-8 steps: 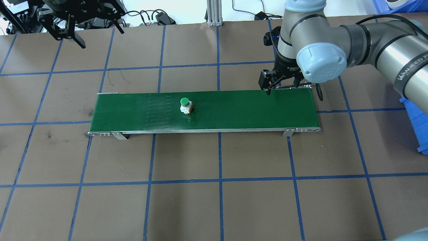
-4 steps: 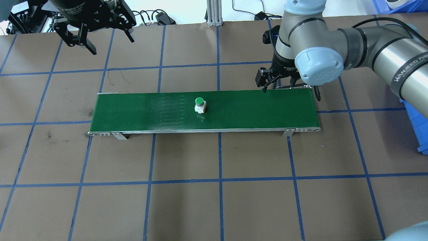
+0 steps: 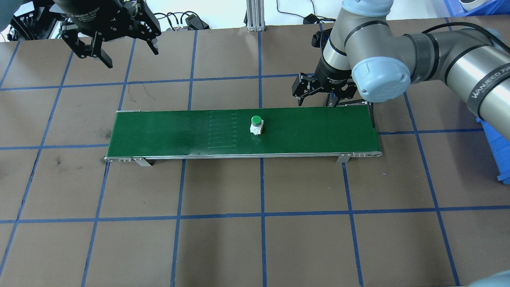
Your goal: Move button from left to right
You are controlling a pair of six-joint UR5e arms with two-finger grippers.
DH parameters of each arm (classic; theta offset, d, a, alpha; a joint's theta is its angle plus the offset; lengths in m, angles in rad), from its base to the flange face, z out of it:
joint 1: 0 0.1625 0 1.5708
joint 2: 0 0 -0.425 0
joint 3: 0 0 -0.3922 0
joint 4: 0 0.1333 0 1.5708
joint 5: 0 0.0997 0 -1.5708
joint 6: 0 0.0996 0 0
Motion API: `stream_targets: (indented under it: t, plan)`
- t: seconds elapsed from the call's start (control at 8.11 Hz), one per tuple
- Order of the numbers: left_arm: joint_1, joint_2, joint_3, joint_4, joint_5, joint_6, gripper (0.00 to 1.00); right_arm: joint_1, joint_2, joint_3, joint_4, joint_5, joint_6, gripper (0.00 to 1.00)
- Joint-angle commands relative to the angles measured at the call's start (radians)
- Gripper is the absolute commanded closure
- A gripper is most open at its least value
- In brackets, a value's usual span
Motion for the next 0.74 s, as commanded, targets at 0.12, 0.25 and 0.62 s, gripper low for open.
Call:
stream_targets:
  t: [0.12, 0.25, 0.62]
  plan:
    - [0.0, 0.0, -0.007, -0.001, 0.038, 0.051, 0.0, 0.011, -0.002, 0.003, -0.003, 0.092, 0.128, 0.0]
    - [0.0, 0.002, -0.009, -0.001, 0.038, 0.051, 0.0, 0.011, 0.002, 0.003, -0.017, 0.098, 0.136, 0.0]
    - [0.0, 0.002, -0.01, -0.002, 0.04, 0.052, 0.0, 0.014, 0.051, 0.018, -0.044, 0.098, 0.138, 0.0]
